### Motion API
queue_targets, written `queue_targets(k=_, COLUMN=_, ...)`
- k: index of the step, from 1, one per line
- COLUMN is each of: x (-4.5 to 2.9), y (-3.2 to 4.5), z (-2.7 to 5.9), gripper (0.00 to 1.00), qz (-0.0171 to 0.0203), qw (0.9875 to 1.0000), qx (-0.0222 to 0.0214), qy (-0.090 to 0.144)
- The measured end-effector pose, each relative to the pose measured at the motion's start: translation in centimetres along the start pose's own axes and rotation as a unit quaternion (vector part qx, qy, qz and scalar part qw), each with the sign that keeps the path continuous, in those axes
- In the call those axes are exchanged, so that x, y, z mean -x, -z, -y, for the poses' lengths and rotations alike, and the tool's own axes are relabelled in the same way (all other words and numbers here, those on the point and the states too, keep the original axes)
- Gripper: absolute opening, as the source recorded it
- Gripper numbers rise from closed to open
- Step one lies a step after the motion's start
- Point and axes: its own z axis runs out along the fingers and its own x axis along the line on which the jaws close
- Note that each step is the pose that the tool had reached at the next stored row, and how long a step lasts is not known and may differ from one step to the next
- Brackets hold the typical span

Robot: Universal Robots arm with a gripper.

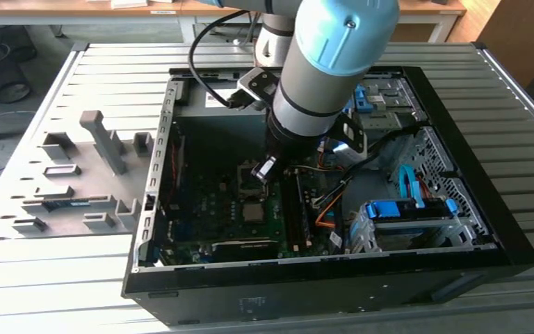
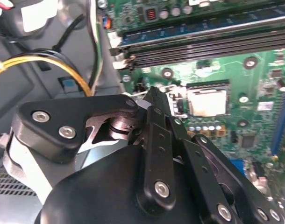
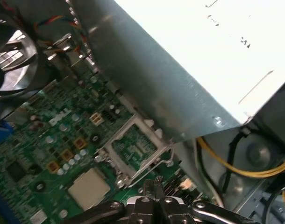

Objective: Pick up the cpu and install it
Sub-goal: 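Close the cpu cover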

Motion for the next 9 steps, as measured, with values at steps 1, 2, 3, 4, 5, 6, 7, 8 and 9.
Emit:
queue_targets(k=1, x=0.02, y=-0.04, z=-0.01, gripper=0.10, qz=0.0038, qw=1.0000, qx=0.0037, qy=0.001)
queue_targets(k=2, x=0.04, y=-0.09, z=-0.01, gripper=0.10, qz=0.0076, qw=0.9999, qx=0.0072, qy=0.001)
queue_targets(k=3, x=0.07, y=-0.16, z=0.00, gripper=0.10, qz=0.0100, qw=0.9999, qx=0.0093, qy=0.000)
queue_targets(k=4, x=0.09, y=-0.25, z=0.01, gripper=0.10, qz=0.0117, qw=0.9999, qx=0.0104, qy=-0.001)
queue_targets(k=5, x=0.12, y=-0.31, z=0.02, gripper=0.10, qz=0.0126, qw=0.9999, qx=0.0105, qy=-0.003)
queue_targets(k=6, x=0.13, y=-0.35, z=0.03, gripper=0.10, qz=0.0135, qw=0.9998, qx=0.0102, qy=-0.007)
queue_targets(k=7, x=0.13, y=-0.40, z=0.04, gripper=0.10, qz=0.0146, qw=0.9998, qx=0.0098, qy=-0.012)
queue_targets(k=8, x=0.13, y=-0.44, z=0.05, gripper=0.10, qz=0.0158, qw=0.9997, qx=0.0094, qy=-0.017)
queue_targets(k=9, x=0.14, y=-0.49, z=0.05, gripper=0.10, qz=0.0172, qw=0.9996, qx=0.0090, qy=-0.022)
